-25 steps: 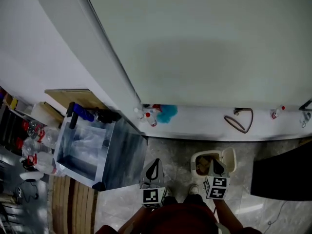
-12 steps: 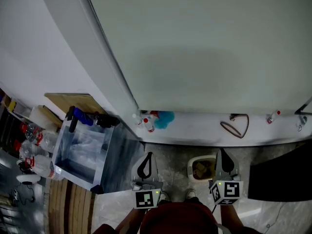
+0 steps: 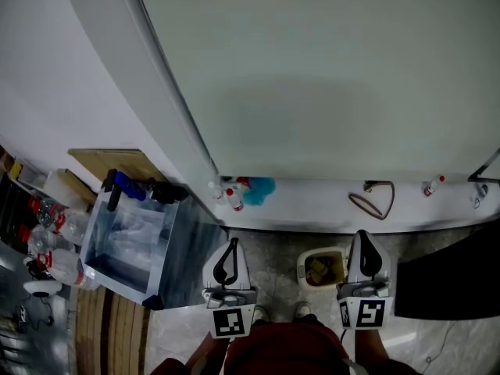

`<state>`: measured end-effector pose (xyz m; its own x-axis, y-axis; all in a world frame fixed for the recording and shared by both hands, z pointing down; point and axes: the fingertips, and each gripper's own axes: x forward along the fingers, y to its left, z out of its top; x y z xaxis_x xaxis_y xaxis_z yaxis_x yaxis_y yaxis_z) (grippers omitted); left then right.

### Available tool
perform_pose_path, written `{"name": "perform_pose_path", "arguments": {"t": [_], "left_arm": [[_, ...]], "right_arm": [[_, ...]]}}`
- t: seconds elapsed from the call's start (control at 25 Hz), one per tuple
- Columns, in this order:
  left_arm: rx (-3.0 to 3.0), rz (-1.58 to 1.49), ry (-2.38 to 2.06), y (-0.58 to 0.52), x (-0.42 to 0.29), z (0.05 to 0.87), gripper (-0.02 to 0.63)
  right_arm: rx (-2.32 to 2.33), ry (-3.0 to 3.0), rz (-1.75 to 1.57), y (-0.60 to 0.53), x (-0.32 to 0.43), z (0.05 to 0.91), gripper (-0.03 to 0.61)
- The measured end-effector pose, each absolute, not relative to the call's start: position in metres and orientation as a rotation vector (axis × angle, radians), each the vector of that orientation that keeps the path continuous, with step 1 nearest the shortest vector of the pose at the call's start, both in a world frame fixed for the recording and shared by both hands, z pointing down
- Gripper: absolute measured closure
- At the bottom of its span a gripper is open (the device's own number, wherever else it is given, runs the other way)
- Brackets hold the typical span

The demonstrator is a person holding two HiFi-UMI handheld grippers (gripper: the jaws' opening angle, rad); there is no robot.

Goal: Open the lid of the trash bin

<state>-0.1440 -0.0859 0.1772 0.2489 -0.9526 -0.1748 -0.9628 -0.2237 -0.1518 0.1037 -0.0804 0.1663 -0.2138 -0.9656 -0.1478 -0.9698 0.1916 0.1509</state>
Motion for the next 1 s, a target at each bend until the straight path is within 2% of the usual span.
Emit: {"name": "perform_pose_path", "arguments": {"t": [1.0], "left_arm": [[-2.349,0.067,1.805,-0.066,-0.132,0.190,0.615]], "right_arm": [[-1.987,2.416,0.242,-0.061,0.113,0.180,0.578]]}}
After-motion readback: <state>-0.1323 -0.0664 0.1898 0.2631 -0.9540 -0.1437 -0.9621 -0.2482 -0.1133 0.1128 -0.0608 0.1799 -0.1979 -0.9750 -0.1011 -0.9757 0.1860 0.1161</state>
